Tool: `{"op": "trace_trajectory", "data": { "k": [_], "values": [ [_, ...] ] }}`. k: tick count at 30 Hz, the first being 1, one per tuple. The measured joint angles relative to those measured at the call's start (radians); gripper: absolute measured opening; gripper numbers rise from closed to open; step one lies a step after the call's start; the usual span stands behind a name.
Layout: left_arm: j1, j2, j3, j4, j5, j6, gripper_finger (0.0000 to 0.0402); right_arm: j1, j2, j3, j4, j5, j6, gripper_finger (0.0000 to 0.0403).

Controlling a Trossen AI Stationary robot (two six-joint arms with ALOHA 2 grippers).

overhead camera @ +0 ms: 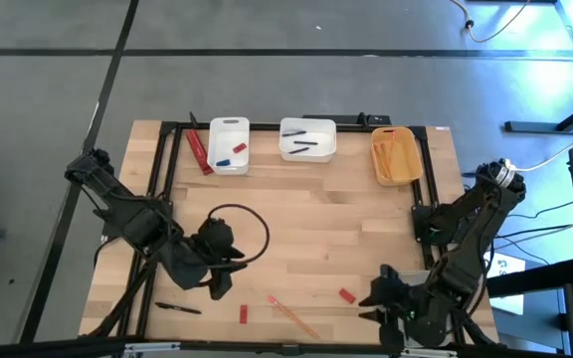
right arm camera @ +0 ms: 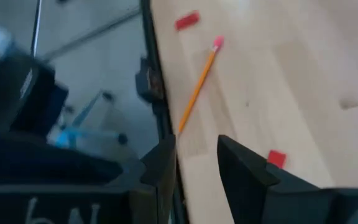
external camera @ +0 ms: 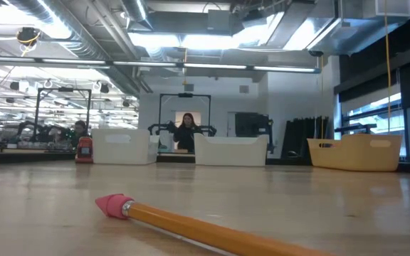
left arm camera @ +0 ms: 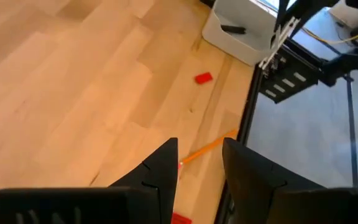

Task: Sort crayons/erasers/pens/pencils in bins
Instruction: Put the right red eraser into the left white bin

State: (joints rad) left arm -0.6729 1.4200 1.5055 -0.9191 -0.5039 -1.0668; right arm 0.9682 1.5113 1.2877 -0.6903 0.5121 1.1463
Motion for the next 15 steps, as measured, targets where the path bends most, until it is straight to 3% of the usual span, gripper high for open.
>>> {"op": "trace_trajectory", "data": {
  "k": [9,15],
  "values": [
    [-0.042,0.053,0.0,-0.002,-0.003,-0.027,0.0119,-0.08,0.044,-0.001,0.013,-0.231,-0.054,0.0119],
    [-0.041,0.119,-0.001,-0.007,0.06,-0.089,0.0119,-0.151,0.051,-0.001,0.014,-0.343,-0.059,0.012]
  ]
}}
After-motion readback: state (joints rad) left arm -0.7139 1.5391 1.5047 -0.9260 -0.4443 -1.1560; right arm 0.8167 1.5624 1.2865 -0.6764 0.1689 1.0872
